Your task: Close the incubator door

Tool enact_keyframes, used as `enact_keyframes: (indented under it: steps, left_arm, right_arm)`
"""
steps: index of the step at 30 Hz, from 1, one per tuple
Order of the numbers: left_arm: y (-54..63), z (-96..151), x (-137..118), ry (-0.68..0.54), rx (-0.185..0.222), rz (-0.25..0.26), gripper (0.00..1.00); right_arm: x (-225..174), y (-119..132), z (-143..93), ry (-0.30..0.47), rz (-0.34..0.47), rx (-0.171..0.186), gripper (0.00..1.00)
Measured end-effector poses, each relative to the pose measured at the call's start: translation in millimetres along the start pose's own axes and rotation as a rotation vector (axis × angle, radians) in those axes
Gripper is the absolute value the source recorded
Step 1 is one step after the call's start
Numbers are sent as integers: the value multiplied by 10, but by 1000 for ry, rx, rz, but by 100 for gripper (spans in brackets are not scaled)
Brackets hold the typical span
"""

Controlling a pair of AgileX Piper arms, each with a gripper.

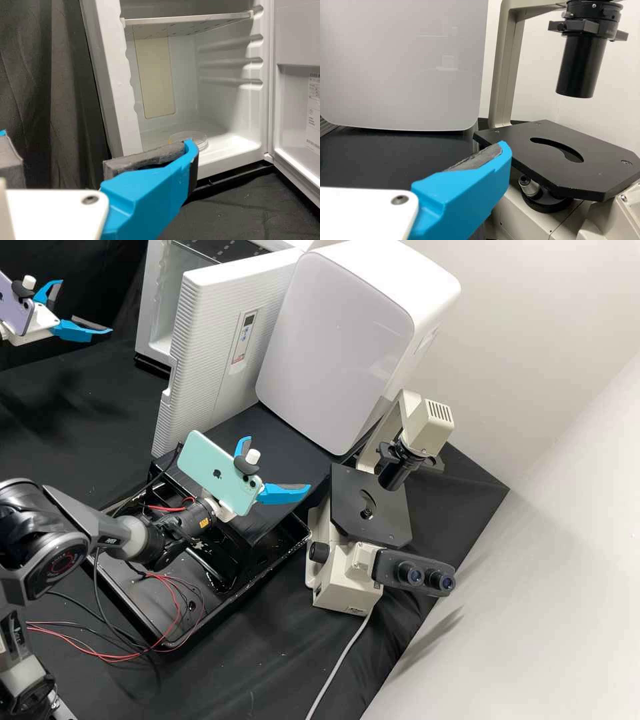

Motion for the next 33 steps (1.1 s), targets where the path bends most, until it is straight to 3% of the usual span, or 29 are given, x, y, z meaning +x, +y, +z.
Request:
enact_keyframes:
  steps: [11,12,22,29,33]
  left_arm:
    - [0,0,0,0,0,0,100]
    - [0,0,0,0,0,0,100]
    - [0,0,0,0,0,0,100]
    - [0,0,0,0,0,0,100]
    - [0,0,0,0,0,0,100]
  right_arm:
    - [0,0,0,0,0,0,100]
    - [0,0,0,0,0,0,0]
    - [60,48,-93,41,27,1,0]
    - [300,184,-422,156,87,5,0]
    - [443,239,-584,209,118,-17,0]
